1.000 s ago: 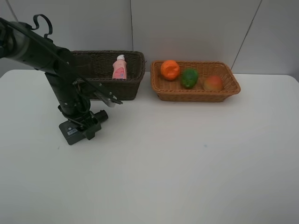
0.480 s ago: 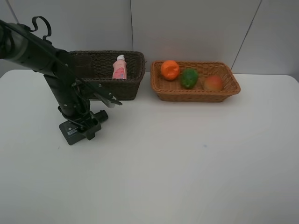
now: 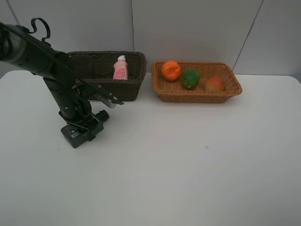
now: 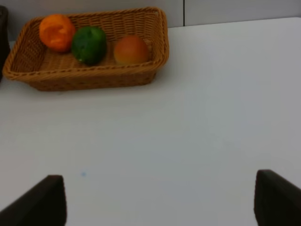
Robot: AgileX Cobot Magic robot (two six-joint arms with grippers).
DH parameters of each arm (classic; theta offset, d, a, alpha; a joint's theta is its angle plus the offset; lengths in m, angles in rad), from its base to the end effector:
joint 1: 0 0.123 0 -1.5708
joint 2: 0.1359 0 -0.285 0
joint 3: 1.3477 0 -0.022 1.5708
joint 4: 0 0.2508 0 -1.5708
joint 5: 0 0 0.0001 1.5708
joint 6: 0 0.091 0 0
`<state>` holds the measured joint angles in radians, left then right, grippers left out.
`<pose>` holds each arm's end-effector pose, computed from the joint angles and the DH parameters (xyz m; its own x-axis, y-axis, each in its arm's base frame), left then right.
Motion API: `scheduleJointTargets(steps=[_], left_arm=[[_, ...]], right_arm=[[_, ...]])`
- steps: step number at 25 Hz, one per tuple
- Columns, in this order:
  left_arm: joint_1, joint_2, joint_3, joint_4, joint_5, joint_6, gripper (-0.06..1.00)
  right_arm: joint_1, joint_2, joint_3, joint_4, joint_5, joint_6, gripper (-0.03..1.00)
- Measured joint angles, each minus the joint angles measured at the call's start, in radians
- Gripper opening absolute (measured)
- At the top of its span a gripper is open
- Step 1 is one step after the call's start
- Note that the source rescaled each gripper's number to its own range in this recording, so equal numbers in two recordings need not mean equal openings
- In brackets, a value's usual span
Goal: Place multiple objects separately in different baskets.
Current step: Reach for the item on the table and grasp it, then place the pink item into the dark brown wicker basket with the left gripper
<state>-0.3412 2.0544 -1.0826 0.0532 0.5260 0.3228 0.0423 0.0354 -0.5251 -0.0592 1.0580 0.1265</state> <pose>0.3362 -0.1168 0.0851 -0.7485 0.6482 -0.1398 0.6436 0.7609 0.0823 -0.0019 -0.0048 0.2847 -0.4592 0.0778 -0.8849 0.0483 0.9969 0.0626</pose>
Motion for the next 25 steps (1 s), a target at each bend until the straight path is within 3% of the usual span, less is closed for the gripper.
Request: scheduleJointTargets(steps=[25], left_arm=[[0.0,-0.022,0.005,-0.005,0.007,-0.046,0.82]], right_arm=[[0.0,0.0,0.0,0.0,0.0,0.0,0.7]])
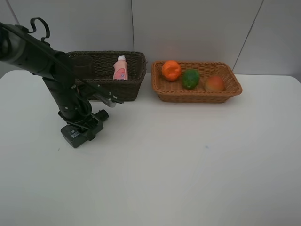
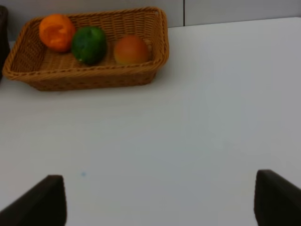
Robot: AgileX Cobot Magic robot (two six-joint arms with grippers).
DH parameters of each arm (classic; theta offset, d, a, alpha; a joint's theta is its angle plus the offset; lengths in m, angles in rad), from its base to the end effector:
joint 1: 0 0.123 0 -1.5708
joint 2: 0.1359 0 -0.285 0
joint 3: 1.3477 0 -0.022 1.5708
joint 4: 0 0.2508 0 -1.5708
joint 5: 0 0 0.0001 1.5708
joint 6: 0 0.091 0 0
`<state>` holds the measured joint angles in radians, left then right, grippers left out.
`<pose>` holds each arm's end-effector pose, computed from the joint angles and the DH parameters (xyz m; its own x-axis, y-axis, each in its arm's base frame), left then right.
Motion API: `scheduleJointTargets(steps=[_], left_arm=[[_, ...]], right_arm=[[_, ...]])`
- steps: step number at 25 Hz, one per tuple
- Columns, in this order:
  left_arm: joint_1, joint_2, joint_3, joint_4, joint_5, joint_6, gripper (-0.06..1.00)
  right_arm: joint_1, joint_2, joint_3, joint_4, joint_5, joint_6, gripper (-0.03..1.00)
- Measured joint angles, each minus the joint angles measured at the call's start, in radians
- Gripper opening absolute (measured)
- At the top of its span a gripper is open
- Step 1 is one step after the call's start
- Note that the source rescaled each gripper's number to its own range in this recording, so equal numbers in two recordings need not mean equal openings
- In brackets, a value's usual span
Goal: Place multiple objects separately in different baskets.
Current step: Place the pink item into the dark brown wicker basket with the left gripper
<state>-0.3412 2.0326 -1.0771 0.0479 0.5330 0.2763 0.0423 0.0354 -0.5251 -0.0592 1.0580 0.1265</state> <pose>0.3348 -0.1165 0.0917 -0.7791 0.6079 -0.1532 0.6041 0.7933 0.0756 -0.0019 -0.0048 0.2847 -0.4592 0.0778 -0.8849 0.0483 0.9969 0.0626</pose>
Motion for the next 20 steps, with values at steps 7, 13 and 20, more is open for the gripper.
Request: scheduleJointTargets(steps=[7,13,20], left_arm=[[0.0,-0.173,0.004,-0.059,0.023,-0.321,0.82],[-0.029,-0.266,0.004,0.024,-0.096,-0.538,0.82],[-0.069,-0.277,0.006,0.134,-0.394,-0.608,0.82]], right_arm=[[0.0,0.0,0.0,0.0,0.0,0.0,0.7],[0.0,0.0,0.0,0.0,0.0,0.0,0.7],[0.0,0.0,0.0,0.0,0.0,0.0,0.7]])
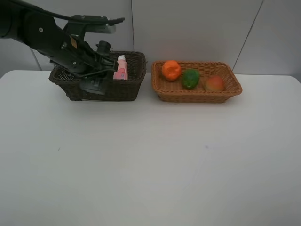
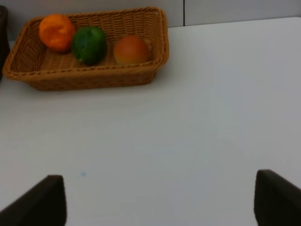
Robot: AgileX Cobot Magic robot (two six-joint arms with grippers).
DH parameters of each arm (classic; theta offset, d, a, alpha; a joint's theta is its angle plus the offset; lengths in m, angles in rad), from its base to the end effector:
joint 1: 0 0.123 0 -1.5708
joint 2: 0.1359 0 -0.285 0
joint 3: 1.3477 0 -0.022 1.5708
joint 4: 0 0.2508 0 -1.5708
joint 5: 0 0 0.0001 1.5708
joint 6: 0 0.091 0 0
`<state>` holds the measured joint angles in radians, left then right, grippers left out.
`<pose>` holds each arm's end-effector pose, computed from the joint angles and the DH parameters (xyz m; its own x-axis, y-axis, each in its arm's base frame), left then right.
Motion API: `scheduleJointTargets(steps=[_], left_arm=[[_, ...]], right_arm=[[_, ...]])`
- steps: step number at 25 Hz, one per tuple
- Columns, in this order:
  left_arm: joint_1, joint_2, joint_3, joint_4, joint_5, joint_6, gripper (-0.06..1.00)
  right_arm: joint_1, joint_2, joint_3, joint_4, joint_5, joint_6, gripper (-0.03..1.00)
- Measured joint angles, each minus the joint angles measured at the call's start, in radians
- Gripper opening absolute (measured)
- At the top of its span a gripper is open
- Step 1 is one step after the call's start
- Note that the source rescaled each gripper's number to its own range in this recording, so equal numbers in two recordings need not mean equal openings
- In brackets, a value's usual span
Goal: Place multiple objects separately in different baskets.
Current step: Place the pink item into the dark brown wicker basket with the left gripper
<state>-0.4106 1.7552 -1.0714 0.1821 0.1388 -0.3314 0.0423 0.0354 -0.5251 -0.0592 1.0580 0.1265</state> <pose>0.3467 -0.1484 0.2098 -0.6641 0.1251 -0.7371 0.2853 0.9537 -0.0952 -0.0019 -0.0048 0.2847 -0.4592 0.0778 -0.8849 0.0483 0.9969 0.0626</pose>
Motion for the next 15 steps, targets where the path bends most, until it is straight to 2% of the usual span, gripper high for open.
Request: scheduleJointTargets(steps=[4,10,15], left_arm=[[0.0,0.001,0.0,0.025,-0.154,0.016,0.82],[0.028,0.029,0.0,0.029,-0.35,0.174,0.82],[0.084,0.113,0.001,0.02,-0.466,0.232,0.82]], right_arm=[[0.0,0.0,0.0,0.0,0.0,0.0,0.7],[0.0,0.0,0.0,0.0,0.0,0.0,0.7],[0.0,0.0,0.0,0.0,0.0,0.0,0.7]])
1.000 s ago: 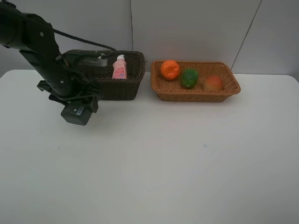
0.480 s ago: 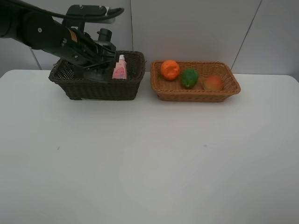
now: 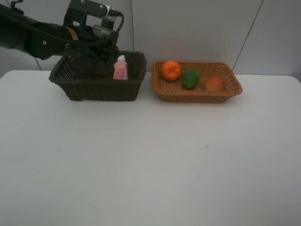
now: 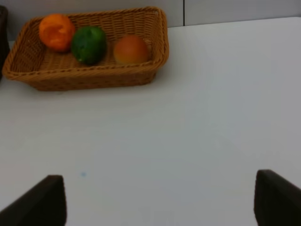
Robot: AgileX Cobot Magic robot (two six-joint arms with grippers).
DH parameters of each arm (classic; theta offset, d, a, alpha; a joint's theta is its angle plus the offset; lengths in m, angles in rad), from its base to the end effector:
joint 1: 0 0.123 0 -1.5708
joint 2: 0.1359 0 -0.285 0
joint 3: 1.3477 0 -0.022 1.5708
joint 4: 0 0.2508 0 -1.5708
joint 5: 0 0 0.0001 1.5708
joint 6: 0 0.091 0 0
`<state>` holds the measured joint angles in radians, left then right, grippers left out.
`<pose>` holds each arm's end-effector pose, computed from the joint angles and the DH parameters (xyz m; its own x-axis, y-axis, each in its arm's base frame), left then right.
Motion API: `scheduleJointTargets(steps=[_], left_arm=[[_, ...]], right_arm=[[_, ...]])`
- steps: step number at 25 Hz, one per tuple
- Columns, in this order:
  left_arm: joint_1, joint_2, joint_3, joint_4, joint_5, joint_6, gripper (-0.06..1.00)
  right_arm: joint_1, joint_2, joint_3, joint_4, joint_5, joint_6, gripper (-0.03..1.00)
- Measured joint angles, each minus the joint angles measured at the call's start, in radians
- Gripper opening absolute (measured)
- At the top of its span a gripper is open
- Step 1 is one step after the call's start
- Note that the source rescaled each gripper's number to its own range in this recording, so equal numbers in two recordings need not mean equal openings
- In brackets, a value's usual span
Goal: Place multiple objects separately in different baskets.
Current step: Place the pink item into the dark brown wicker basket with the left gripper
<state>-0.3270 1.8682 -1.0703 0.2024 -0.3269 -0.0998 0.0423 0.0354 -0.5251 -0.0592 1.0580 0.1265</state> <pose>0.3845 -0.1366 0.2001 -0.3238 0.2068 -0.9232 0.4086 0.9107 0.0607 -0.0019 -0.0048 0.2847 -0.4592 0.0778 -0.8849 0.0483 0.9969 0.0626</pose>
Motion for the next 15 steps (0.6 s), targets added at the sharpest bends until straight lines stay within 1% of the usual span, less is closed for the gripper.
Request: scheduleJointTargets(steps=[3,8,11,15], left_arm=[[0.024,0.057,0.0,-0.01,-0.094,0.006,0.82],[0.025,0.132,0.0,-0.011,-0.283,0.007,0.82],[0.022,0.173,0.0,-0.011,-0.35,0.007,0.82],[0.022,0.221,-0.002,-0.01,-0.38,0.007,0.82]], right_arm=[[0.0,0.0,0.0,0.0,0.0,0.0,0.7],[0.0,0.0,0.0,0.0,0.0,0.0,0.7],[0.0,0.0,0.0,0.0,0.0,0.0,0.7],[0.0,0.0,0.0,0.0,0.0,0.0,0.7]])
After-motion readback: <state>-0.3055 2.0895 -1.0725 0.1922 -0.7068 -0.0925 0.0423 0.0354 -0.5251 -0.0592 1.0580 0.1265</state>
